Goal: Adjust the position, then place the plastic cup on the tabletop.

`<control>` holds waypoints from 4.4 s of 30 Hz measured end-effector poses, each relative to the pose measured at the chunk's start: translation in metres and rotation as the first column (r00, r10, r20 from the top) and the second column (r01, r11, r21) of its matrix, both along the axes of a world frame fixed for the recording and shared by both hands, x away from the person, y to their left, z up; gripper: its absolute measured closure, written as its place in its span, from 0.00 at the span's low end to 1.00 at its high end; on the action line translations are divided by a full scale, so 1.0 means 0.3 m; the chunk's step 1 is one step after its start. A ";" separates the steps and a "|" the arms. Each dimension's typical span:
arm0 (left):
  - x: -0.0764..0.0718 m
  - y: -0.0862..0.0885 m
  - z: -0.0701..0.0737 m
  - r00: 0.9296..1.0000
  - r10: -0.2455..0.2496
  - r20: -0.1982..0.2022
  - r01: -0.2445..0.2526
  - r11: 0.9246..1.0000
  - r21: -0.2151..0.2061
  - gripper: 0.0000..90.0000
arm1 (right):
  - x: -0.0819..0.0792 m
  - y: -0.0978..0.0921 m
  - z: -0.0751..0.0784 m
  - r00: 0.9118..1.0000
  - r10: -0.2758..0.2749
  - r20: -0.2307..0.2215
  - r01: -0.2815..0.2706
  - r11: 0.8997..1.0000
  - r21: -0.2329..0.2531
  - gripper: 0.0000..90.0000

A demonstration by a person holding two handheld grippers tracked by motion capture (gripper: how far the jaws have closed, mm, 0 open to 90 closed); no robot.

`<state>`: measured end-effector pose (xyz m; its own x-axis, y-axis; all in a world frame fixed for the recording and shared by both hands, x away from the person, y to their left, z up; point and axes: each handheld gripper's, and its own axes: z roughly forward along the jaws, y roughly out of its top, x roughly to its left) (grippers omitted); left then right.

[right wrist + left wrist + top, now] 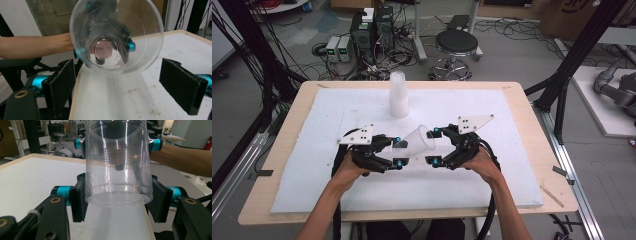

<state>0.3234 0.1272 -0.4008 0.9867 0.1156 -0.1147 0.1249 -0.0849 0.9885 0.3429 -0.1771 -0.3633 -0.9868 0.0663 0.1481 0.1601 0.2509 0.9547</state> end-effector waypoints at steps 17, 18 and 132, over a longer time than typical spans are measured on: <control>-0.006 -0.060 0.000 0.999 -0.044 0.020 0.044 0.999 0.019 0.46 | 0.005 0.044 0.005 0.999 0.045 -0.005 -0.045 0.998 0.038 0.16; -0.006 -0.060 0.000 0.999 -0.045 0.020 0.044 0.999 0.020 0.46 | 0.005 0.045 0.006 0.999 0.049 -0.008 -0.049 0.998 0.042 0.16; -0.165 0.344 -0.236 0.771 0.636 -0.035 -0.624 0.764 0.164 0.02 | 0.158 0.332 -0.117 0.957 -0.242 0.161 0.287 0.690 -0.665 0.38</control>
